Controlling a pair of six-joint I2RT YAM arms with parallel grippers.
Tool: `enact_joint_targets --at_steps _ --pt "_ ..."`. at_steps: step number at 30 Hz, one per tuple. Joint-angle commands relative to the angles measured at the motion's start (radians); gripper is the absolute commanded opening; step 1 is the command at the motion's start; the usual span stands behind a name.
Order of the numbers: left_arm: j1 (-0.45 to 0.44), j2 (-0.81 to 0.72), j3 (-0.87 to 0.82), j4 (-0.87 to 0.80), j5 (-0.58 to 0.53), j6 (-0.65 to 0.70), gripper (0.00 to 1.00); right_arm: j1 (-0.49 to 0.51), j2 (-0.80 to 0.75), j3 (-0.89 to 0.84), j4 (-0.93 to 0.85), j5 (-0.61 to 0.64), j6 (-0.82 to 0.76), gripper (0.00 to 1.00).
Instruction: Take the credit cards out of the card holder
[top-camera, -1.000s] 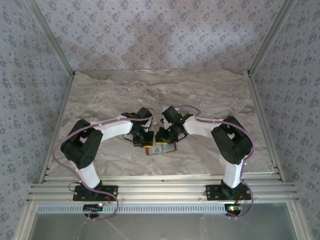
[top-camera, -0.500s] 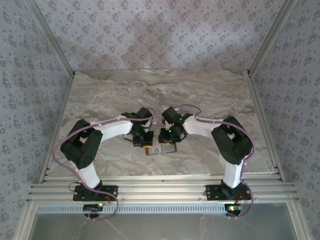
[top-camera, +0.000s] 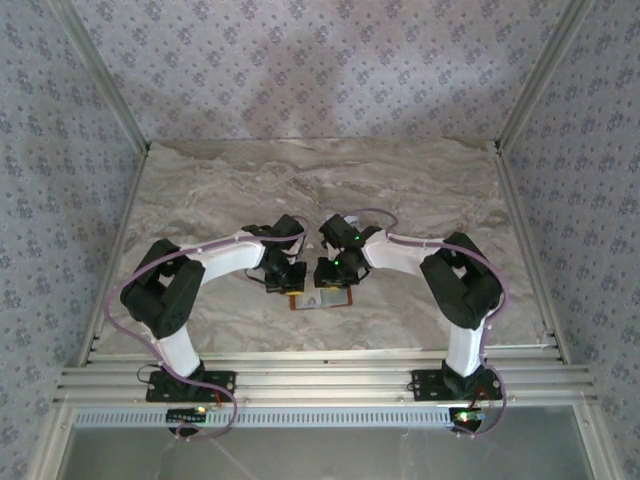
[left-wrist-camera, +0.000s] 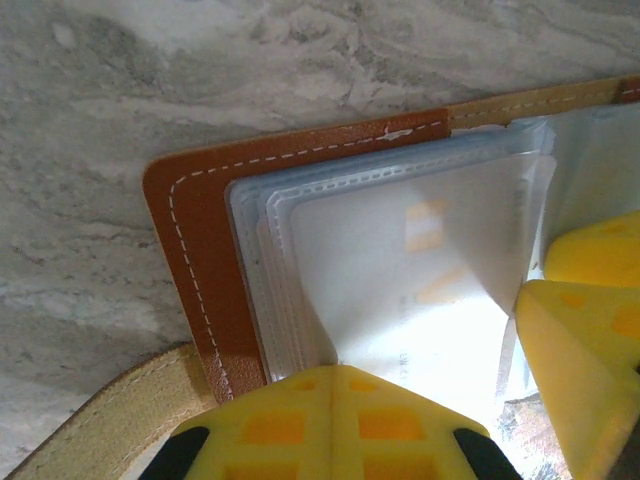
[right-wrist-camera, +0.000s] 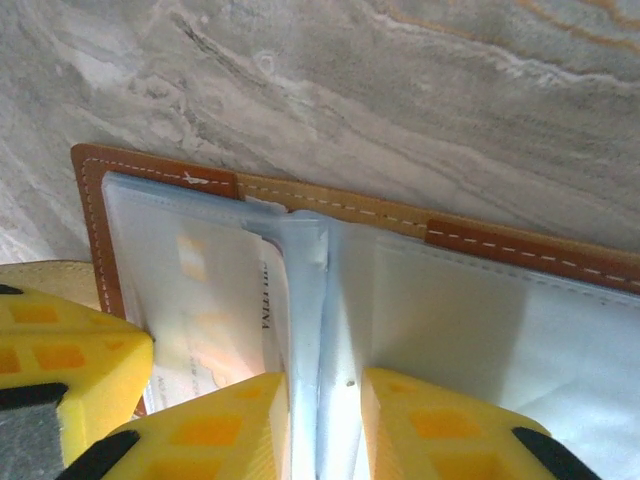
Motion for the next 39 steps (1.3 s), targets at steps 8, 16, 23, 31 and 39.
enact_joint_targets --at_steps 8,16,23,31,39 --pt "-0.001 -0.008 -0.002 -0.063 -0.054 0.017 0.04 0.025 0.032 0.051 -0.119 0.106 -0.048 0.32" --pt "0.0 -0.023 0.003 -0.071 -0.057 0.017 0.05 0.05 0.064 0.106 -0.17 0.183 -0.057 0.32" --pt "-0.001 -0.032 0.017 -0.089 -0.062 0.024 0.05 0.064 0.072 0.121 -0.223 0.223 -0.063 0.29" --pt "0.0 -0.05 0.044 -0.128 -0.076 0.026 0.05 0.063 0.071 0.119 -0.218 0.217 -0.064 0.22" --pt "-0.001 -0.074 0.073 -0.147 -0.078 0.018 0.06 0.061 0.047 0.122 -0.219 0.218 -0.063 0.17"
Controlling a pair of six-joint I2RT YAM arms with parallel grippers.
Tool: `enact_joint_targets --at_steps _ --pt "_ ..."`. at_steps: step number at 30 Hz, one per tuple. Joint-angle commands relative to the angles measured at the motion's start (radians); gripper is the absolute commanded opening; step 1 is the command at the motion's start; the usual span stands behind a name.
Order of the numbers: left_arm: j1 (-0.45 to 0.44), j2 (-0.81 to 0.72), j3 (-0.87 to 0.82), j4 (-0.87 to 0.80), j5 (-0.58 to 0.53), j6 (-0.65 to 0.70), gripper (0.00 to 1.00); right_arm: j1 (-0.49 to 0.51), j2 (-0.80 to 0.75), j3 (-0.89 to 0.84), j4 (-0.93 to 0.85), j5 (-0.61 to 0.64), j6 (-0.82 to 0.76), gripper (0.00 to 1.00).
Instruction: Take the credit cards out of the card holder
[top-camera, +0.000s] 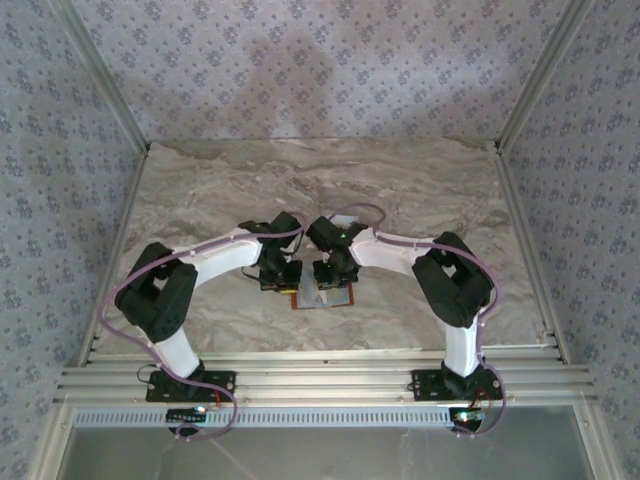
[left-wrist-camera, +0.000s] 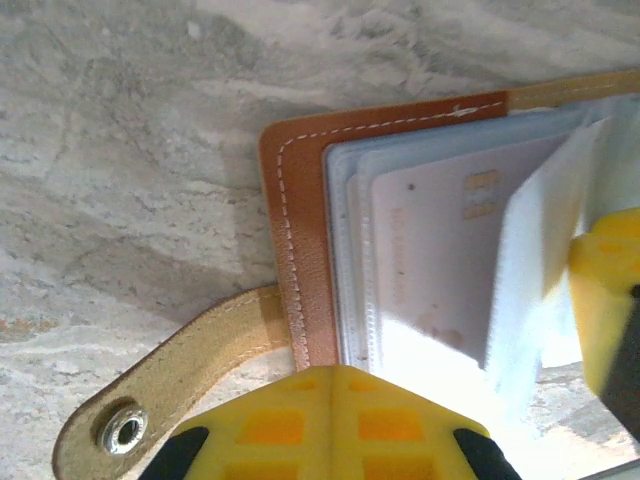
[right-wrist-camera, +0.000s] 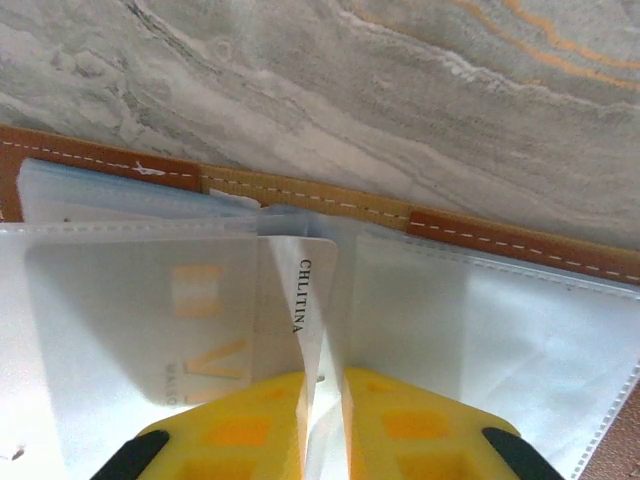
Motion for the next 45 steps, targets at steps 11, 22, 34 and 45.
enact_joint_targets --at_steps 11,22,34,45 --pt "-0.009 -0.046 0.085 -0.054 -0.002 0.001 0.06 -0.008 -0.08 -0.002 -0.041 0.016 0.003 0.21" --pt "-0.018 0.035 0.061 0.044 0.056 -0.009 0.05 -0.06 -0.13 -0.102 0.114 -0.131 0.075 0.23" --pt "-0.017 0.096 -0.001 0.071 0.027 0.0 0.05 -0.117 -0.11 -0.222 0.336 -0.317 0.139 0.23" --pt "-0.018 0.095 -0.017 0.04 -0.013 0.014 0.05 -0.134 -0.082 -0.254 0.367 -0.335 0.137 0.22"
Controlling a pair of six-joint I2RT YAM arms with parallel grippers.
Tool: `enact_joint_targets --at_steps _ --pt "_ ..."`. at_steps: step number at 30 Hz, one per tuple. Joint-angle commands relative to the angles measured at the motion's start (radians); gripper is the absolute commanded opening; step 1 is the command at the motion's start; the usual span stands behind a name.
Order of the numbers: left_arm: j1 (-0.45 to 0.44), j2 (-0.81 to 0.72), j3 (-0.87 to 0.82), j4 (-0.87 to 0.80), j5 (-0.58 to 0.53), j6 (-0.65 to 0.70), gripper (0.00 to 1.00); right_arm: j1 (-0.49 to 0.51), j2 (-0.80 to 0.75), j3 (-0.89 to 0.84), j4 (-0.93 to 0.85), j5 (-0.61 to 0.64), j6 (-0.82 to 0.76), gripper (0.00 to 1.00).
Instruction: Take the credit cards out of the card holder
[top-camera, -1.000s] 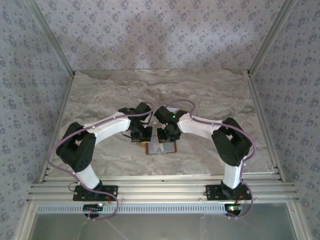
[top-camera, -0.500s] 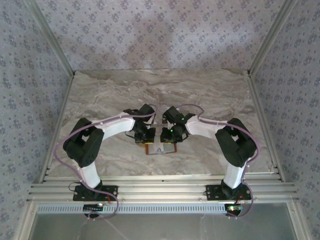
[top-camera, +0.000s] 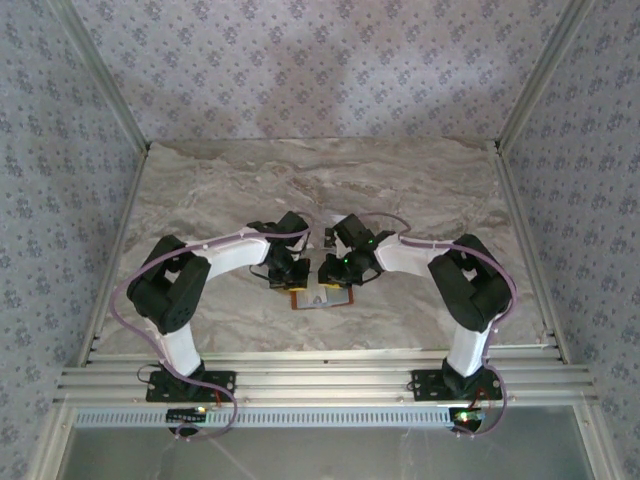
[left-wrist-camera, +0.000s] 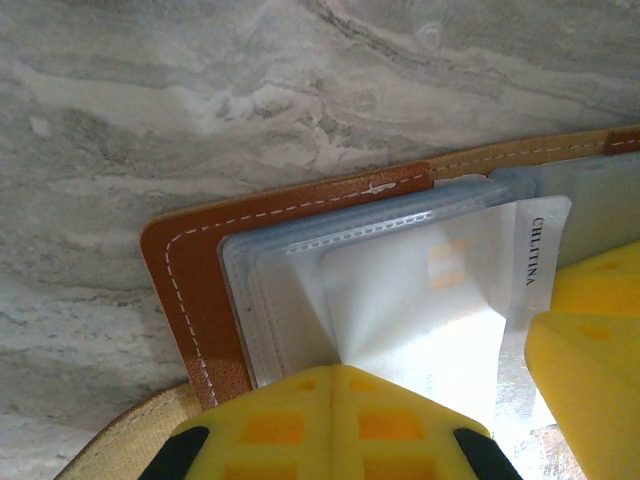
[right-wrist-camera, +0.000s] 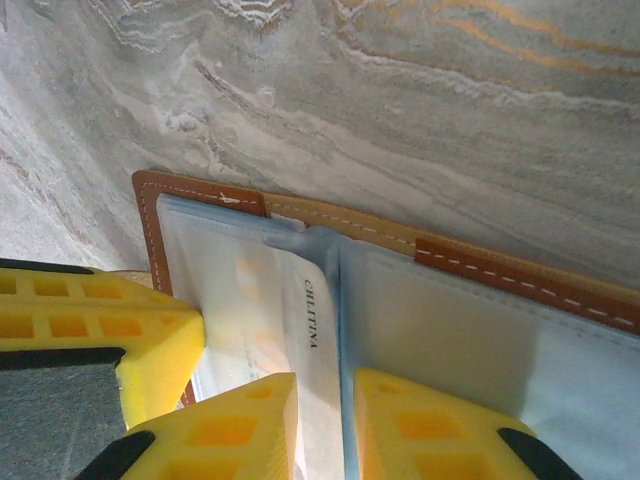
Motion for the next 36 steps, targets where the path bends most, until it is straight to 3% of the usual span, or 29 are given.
enact_joint_targets --at_steps 1,18,25,36 --pt "-0.006 0.013 -0.034 -0.06 -0.052 0.015 0.05 -0.007 0.019 -0.016 0.01 -0.019 0.01 0.22" --pt "-0.007 0.037 -0.019 -0.109 -0.088 0.033 0.05 -0.024 0.046 -0.076 0.206 -0.185 0.04 0.18" --pt "-0.007 0.033 -0.017 -0.115 -0.09 0.032 0.05 -0.039 0.029 -0.096 0.202 -0.169 0.044 0.09" --pt "-0.008 0.031 -0.009 -0.121 -0.09 0.037 0.05 -0.099 -0.064 -0.12 0.107 -0.127 -0.01 0.07"
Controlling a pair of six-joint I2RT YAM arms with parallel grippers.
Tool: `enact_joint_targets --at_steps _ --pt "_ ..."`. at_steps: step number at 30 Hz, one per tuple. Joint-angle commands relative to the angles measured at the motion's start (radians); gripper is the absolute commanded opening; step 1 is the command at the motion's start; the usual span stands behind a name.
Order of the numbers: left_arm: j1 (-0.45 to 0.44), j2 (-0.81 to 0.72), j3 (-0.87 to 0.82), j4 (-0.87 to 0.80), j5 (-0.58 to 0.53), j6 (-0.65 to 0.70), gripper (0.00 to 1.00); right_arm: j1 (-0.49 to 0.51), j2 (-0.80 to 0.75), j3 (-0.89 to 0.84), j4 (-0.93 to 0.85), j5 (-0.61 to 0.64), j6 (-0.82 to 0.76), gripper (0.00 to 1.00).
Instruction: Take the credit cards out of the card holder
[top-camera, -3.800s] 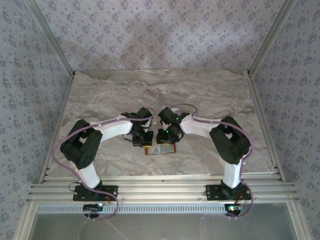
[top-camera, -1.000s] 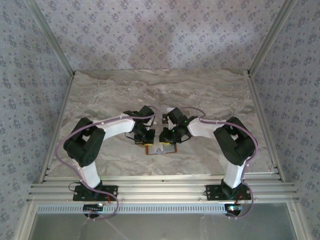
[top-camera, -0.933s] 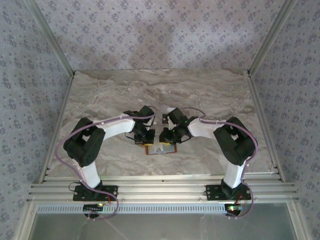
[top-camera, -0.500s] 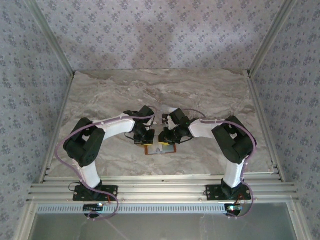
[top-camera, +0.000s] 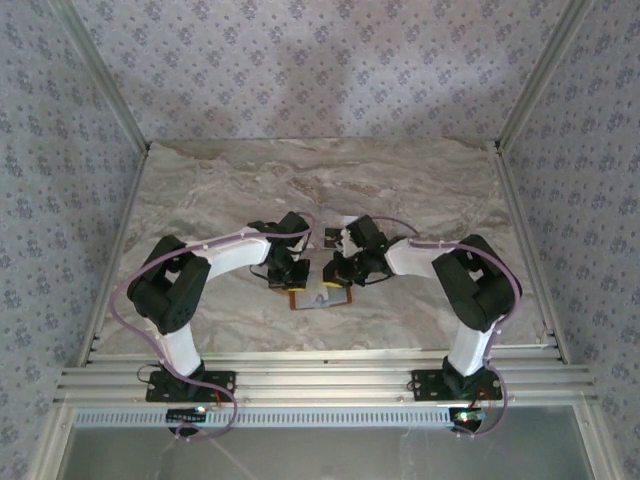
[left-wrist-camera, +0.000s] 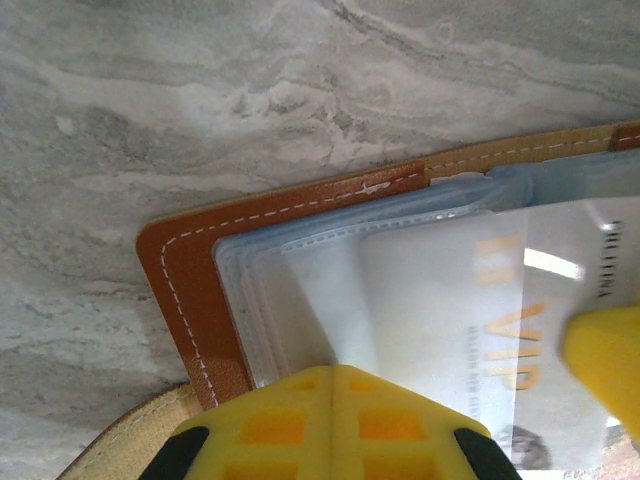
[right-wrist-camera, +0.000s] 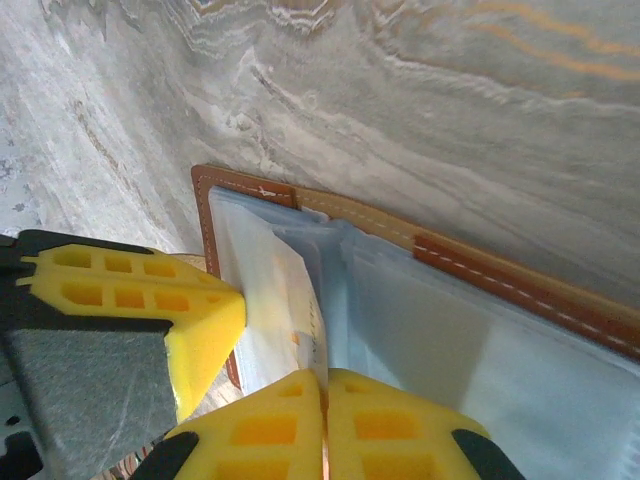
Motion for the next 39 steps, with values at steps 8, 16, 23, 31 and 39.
enact_joint_targets --at_steps 8,16,23,31,39 --pt "-0.005 0.018 0.008 -0.097 -0.065 0.022 0.05 -0.045 -0.096 -0.013 -0.127 0.061 -0.055 0.06" --pt "-0.005 -0.01 0.041 -0.089 -0.057 0.029 0.07 -0.083 -0.172 -0.01 -0.184 0.077 -0.089 0.06" --pt "-0.005 -0.068 0.06 -0.089 -0.077 0.023 0.11 -0.133 -0.213 0.063 -0.304 0.112 -0.211 0.05" --pt "-0.004 -0.119 0.038 -0.089 -0.095 0.017 0.11 -0.198 -0.187 0.273 -0.512 0.136 -0.618 0.03" --pt "0.007 -0.157 -0.01 -0.078 -0.115 0.007 0.11 -0.221 -0.045 0.599 -0.804 0.188 -1.18 0.06"
